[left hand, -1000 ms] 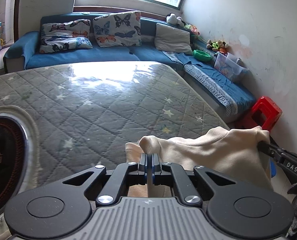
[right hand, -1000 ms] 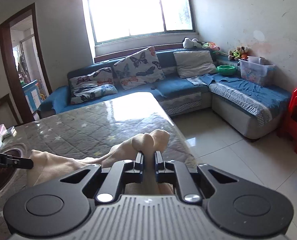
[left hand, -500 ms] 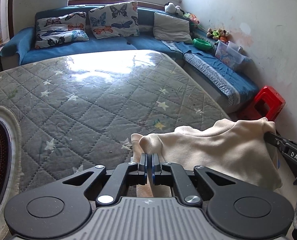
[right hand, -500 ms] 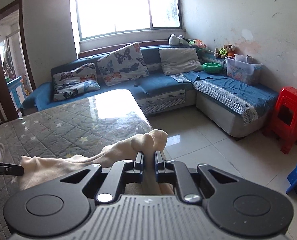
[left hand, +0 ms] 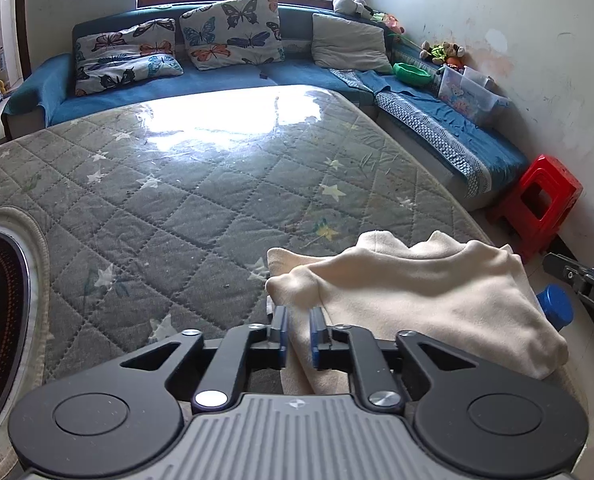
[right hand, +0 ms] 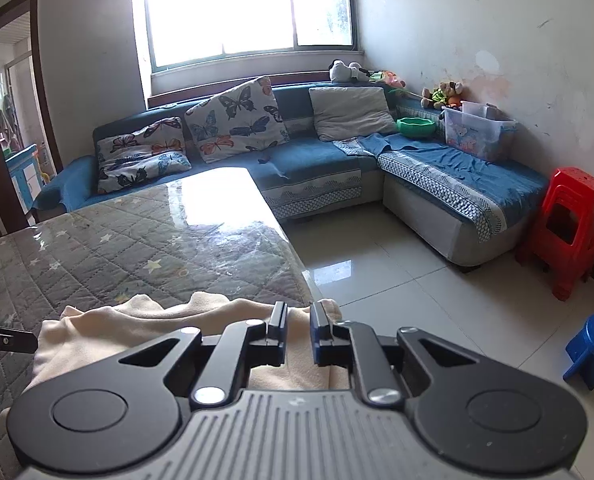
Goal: Fold clothes
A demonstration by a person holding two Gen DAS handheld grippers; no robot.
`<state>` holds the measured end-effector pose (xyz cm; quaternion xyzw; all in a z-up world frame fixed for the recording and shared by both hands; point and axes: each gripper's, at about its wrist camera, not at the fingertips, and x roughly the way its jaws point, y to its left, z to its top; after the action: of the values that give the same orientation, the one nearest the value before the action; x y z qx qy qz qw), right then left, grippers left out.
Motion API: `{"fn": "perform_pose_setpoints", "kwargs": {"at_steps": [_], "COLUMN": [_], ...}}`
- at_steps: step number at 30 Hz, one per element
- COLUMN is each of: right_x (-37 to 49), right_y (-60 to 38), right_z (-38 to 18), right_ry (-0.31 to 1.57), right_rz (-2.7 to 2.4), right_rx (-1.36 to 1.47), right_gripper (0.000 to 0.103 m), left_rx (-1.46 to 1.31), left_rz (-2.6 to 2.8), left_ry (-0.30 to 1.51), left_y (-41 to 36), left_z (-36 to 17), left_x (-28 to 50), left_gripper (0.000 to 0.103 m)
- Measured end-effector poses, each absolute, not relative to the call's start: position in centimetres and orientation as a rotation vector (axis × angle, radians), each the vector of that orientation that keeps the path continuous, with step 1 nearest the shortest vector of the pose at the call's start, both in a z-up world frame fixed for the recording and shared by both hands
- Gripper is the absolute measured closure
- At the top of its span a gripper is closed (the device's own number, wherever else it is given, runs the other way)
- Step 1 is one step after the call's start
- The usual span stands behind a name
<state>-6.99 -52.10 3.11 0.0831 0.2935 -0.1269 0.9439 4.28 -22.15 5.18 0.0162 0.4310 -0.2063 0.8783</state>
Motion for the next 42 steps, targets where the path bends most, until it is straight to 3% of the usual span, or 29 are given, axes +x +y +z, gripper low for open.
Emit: {"fn": "perform_pose_setpoints", "kwargs": {"at_steps": [3, 5, 8, 9, 11, 13, 16, 21, 30, 42], "right_x": [-7.2, -7.4, -7.7, -7.7, -8.0, -8.3, -8.8, -9.9, -11.7, -13.6], "right_y": [-51.7, -51.1, -50.3, -50.0, -49.6, -49.2, -48.5, -47.7, -46.5, -44.7], "right_z": [3.0, 2.9, 2.8, 2.8, 2.8, 2.8, 2.7, 2.6, 2.5, 2.2], "right_ry": [0.605, 0.61, 0.618, 0.621, 0.623, 0.625, 0.627, 0.626, 0.622, 0.627], "right_rz": [-0.244, -0.233, -0.214, -0.207, -0.198, -0.191, -0.182, -0.182, -0.213, -0.265], "right_rx": [0.17, 0.167, 0.164, 0.165, 0.161, 0.156, 0.157, 0.165, 0.166, 0.162], "right_gripper": [0.075, 0.063, 0.058, 0.049, 0.041, 0.039, 0.026, 0.016, 0.0, 0.0], "left_rx": [0.051, 0.063, 0.069, 0.072, 0.079, 0.092, 0.112, 0.13, 0.132, 0.097], "left_rz": [-0.418, -0.419, -0.425, -0.427, -0.431, -0.432, -0.432, -0.443, -0.471, -0.467], "left_ry": [0.886, 0.881, 0.878, 0.875, 0.867, 0.854, 0.825, 0.796, 0.783, 0.726], "left_y": [-22.2, -22.3, -22.3, -22.2, -22.2, -22.3, -22.2, -21.8, -20.7, -17.6], "left_z": [5.2, 5.3, 5.4, 5.4, 5.5, 5.7, 5.9, 6.1, 5.8, 6.1], "left_x": [3.7, 3.4, 2.8, 2.5, 2.1, 1.6, 0.8, -0.4, -2.0, -4.3], "left_gripper": [0.062, 0.059, 0.05, 0.048, 0.044, 0.032, 0.016, 0.003, 0.0, 0.0]}}
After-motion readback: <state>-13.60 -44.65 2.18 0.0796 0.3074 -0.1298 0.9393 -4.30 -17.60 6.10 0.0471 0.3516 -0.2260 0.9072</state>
